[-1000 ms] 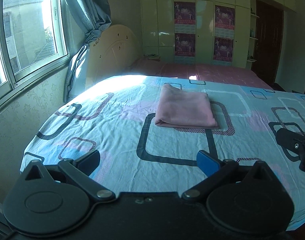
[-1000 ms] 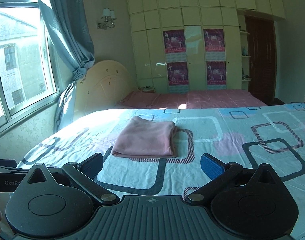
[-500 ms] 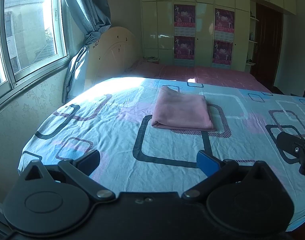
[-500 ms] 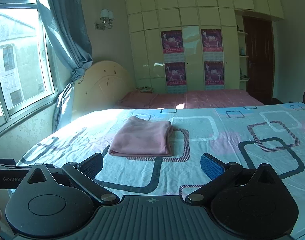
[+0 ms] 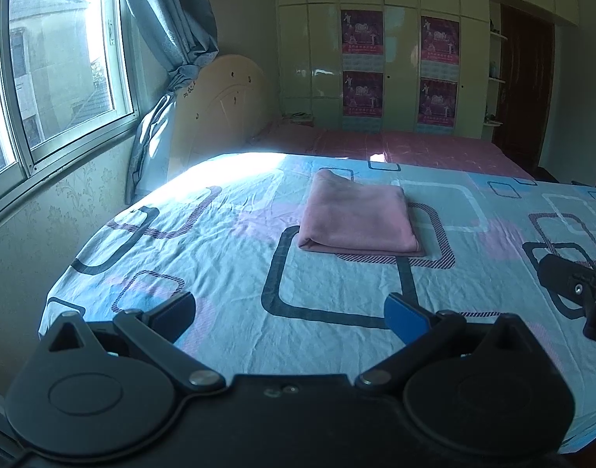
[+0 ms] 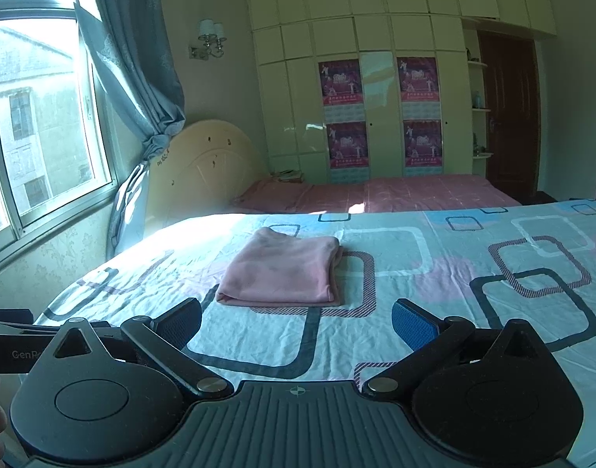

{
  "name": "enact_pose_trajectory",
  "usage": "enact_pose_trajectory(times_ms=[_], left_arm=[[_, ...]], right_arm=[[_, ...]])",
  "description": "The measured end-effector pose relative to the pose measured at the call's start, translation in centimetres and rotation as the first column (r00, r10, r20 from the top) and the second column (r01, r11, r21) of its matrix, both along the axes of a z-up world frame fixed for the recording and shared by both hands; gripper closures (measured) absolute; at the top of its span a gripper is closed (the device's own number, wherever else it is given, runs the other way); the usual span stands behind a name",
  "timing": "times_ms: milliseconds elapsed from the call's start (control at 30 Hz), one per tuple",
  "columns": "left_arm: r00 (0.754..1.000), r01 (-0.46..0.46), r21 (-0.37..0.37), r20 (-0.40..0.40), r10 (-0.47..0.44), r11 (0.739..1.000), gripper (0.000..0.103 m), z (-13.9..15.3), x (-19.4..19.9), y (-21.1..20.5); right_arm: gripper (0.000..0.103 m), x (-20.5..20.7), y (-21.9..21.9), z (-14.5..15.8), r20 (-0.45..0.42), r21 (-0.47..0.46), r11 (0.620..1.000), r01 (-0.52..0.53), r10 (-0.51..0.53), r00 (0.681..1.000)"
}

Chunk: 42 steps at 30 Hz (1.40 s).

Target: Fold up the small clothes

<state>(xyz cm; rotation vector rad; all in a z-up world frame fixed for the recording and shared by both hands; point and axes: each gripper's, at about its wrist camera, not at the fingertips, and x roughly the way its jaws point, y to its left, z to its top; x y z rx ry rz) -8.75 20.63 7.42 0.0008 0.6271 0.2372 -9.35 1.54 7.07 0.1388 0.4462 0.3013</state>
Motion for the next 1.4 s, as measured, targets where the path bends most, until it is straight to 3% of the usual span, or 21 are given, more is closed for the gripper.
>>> enact_pose_trajectory(times_ms=[1400], left_arm=[[1.0,0.004,-0.018,-0.022,-0.004,1.0,0.0,-0.4,0.8,0.12]], right_arm=[[0.001,0.65,0.17,-0.4,-0.018,0.007,1.0,0.003,-0.002,1.0]])
